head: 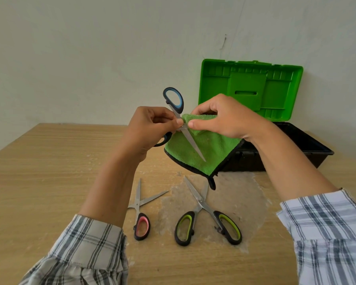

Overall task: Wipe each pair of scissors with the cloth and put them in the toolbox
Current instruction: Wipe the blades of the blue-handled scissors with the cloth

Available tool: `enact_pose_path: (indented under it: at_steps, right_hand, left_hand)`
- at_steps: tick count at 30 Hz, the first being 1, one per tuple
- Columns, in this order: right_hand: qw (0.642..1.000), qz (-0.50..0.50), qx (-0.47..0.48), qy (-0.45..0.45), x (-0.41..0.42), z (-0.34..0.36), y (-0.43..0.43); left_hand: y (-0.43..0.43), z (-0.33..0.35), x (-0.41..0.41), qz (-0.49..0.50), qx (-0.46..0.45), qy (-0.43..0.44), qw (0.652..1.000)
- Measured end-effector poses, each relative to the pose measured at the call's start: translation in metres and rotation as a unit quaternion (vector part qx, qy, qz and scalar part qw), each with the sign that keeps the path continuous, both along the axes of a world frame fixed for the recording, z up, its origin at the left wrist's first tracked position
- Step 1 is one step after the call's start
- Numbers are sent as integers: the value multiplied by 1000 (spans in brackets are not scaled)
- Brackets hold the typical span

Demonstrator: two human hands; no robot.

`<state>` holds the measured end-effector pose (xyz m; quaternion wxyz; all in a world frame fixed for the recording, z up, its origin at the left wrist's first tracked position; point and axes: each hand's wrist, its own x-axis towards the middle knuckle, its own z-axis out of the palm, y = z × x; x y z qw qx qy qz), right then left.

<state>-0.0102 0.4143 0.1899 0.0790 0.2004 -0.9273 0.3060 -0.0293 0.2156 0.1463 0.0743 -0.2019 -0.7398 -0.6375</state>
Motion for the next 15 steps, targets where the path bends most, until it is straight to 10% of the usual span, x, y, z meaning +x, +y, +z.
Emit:
enact_pose_path:
  at_steps: [15]
  right_hand:
    - [1000,12,-1,-20,8,-2,19]
  left_hand:
    - [1,0,2,-27,-47,15,998]
